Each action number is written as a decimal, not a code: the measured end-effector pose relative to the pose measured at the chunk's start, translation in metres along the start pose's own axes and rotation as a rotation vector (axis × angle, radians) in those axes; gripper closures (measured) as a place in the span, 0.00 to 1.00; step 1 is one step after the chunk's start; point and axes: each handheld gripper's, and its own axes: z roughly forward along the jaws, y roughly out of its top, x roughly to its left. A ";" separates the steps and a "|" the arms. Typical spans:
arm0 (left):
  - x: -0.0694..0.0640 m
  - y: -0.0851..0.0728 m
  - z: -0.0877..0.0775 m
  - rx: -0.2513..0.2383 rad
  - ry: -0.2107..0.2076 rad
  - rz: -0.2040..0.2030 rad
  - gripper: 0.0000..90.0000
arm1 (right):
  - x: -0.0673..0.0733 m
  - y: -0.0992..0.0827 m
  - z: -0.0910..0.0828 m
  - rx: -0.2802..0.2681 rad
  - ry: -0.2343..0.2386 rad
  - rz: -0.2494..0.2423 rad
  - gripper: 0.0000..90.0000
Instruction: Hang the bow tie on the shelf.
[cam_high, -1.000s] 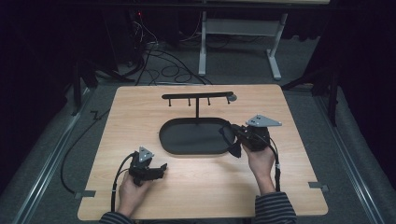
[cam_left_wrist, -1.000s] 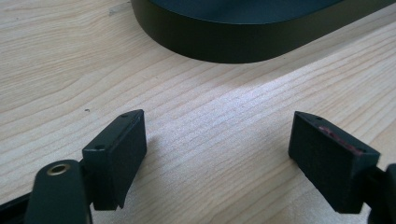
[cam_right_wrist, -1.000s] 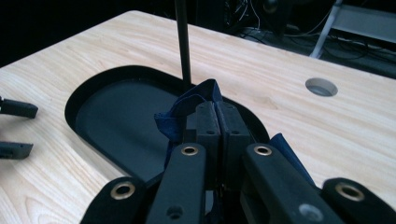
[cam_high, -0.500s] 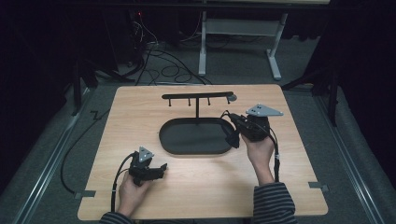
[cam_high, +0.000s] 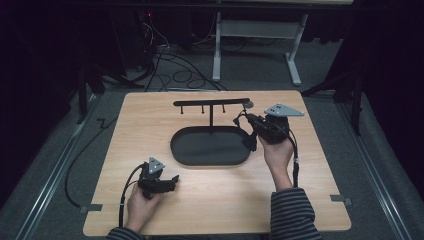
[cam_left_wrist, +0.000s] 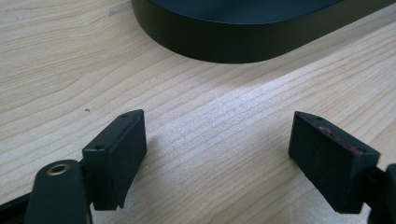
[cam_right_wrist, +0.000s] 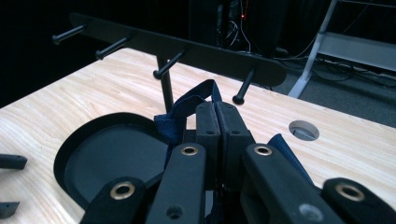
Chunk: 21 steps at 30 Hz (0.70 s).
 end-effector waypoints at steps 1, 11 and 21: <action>0.000 0.000 0.000 0.000 0.000 0.000 0.22 | 0.000 0.000 0.000 0.000 0.000 0.000 1.00; 0.000 0.000 0.000 -0.001 0.000 -0.001 0.22 | -0.008 0.010 0.009 -0.013 -0.026 0.024 1.00; 0.000 0.000 0.000 0.000 0.000 0.000 0.22 | -0.016 0.010 0.020 -0.005 -0.067 0.048 1.00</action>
